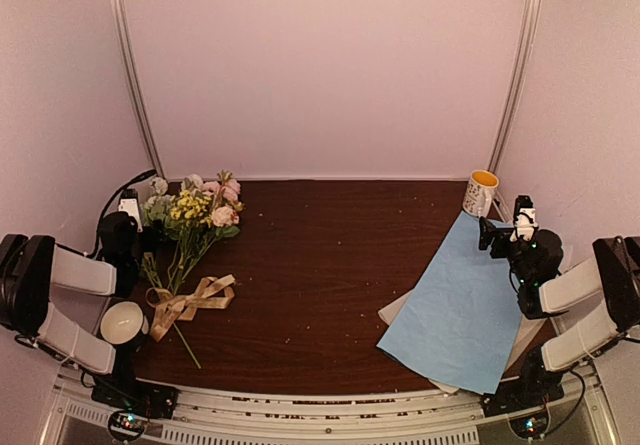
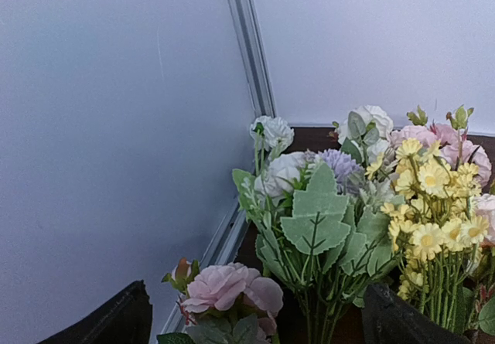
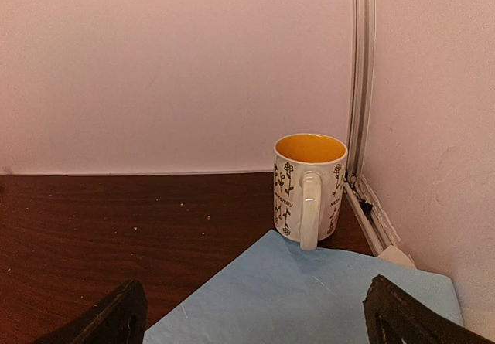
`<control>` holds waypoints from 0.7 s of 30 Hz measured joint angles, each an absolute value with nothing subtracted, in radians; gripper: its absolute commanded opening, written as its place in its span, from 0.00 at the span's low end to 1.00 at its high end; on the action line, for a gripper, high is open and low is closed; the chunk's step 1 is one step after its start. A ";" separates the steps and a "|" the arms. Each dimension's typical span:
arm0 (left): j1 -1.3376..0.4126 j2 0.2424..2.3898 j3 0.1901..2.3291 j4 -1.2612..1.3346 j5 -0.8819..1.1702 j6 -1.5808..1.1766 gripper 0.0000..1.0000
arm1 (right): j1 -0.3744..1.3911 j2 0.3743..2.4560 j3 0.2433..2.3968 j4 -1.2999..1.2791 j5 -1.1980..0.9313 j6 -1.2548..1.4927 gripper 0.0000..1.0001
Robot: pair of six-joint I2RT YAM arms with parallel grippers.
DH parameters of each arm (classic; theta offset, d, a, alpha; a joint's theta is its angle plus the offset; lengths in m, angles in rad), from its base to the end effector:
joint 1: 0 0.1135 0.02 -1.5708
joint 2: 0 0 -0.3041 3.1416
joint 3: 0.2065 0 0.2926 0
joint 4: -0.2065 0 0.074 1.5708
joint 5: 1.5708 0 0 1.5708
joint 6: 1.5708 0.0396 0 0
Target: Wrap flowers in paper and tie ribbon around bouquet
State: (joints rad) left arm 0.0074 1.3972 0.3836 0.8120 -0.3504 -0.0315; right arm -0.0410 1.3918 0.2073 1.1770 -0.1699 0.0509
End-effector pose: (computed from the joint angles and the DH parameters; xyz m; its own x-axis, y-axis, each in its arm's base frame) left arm 0.2787 0.0157 0.1794 -0.1893 -0.0310 -0.9814 -0.3494 0.9362 0.0378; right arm 0.2424 -0.0032 0.1692 -0.0140 0.0508 -0.9986 -0.1280 0.9904 0.0521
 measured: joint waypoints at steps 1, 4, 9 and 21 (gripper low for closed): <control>0.007 1.397 0.384 0.812 -0.352 -0.031 0.98 | -0.041 1.392 0.207 1.177 -0.170 0.051 1.00; 0.007 1.362 0.393 0.741 -0.407 -0.052 0.98 | -0.041 1.392 0.207 1.177 -0.172 0.051 1.00; 0.002 1.255 0.569 0.480 -0.552 -0.068 0.98 | -0.041 1.392 0.207 1.176 -0.175 0.051 1.00; -0.136 0.946 0.866 0.173 -0.479 -0.060 0.90 | -0.046 1.011 0.355 0.682 -0.025 0.158 0.82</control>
